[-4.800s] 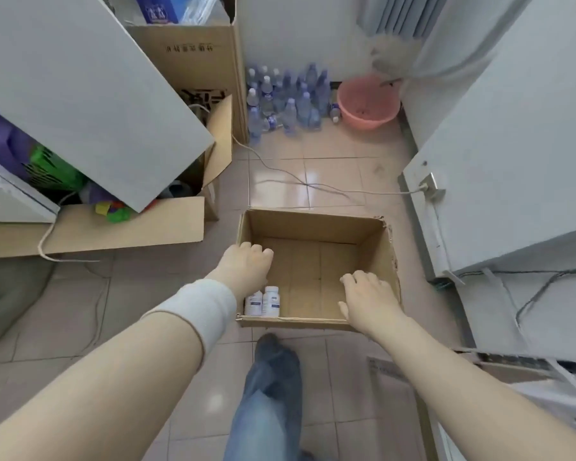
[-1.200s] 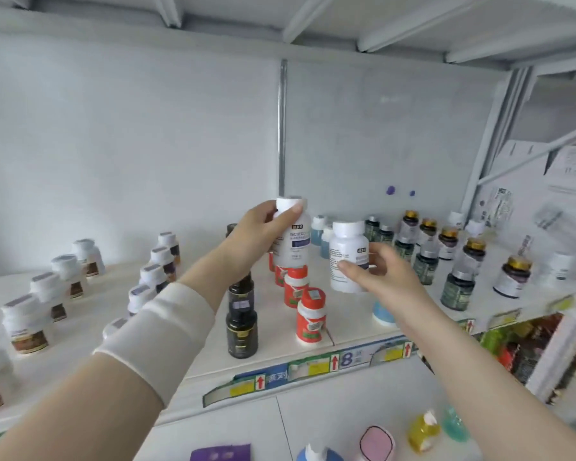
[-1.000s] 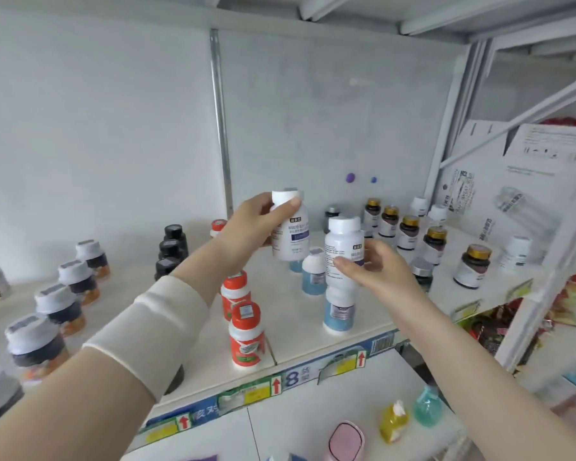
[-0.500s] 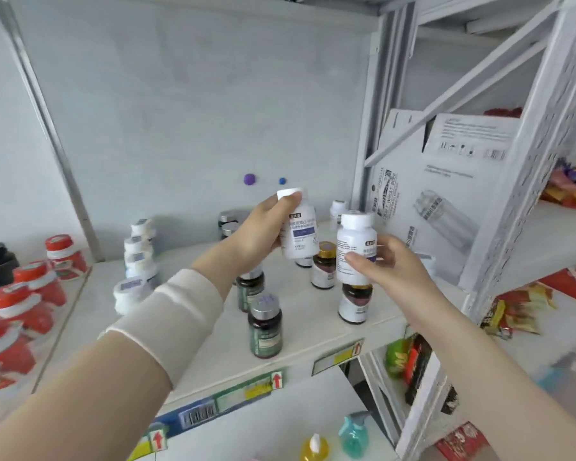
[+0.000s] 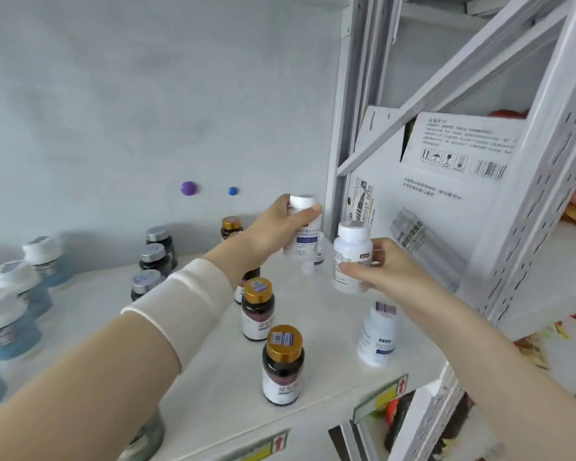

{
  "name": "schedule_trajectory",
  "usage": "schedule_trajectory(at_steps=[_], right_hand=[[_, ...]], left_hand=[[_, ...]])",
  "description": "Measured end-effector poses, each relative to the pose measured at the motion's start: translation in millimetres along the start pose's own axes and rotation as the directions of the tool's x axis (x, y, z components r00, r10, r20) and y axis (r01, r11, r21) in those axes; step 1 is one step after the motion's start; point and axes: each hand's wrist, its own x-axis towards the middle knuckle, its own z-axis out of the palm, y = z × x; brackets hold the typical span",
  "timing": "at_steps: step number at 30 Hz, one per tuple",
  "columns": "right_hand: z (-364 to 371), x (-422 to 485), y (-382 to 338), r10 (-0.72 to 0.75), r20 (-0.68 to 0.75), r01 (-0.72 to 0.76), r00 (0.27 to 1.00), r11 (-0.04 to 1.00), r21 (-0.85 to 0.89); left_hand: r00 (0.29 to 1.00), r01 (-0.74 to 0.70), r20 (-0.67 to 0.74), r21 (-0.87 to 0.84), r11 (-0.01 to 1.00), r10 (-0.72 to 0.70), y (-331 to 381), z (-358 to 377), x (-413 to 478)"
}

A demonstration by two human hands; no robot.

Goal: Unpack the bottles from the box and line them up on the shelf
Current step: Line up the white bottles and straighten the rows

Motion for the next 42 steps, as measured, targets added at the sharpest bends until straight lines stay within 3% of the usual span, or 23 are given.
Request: schedule_trajectory(at_steps=[6,16,24,42], right_hand=[[-22,40,30,0.033,0.214,-0.025,0.976,0.999,-0.04],[-14,67,73,0.056,0.373,-0.032,0.926,0.997,-0.072],[-7,74,86,-0.029,0.388,0.042,0.921,0.999,-0.026],[-13,82,111,-0.034,0.409,0.061,0.912,0.997,-0.053]], left_hand=[[0.997,0.079,-0.005,0.113,0.99,-0.079,-19,29,47],[0.96,0.257,-0.012,0.426,0.868,-0.278,-46,50,60],[0.958,0.258,-0.039,0.553,0.792,-0.285,-49,66,61],[0.975,0.181,0.008,0.551,0.815,-0.222,-52,57,59]])
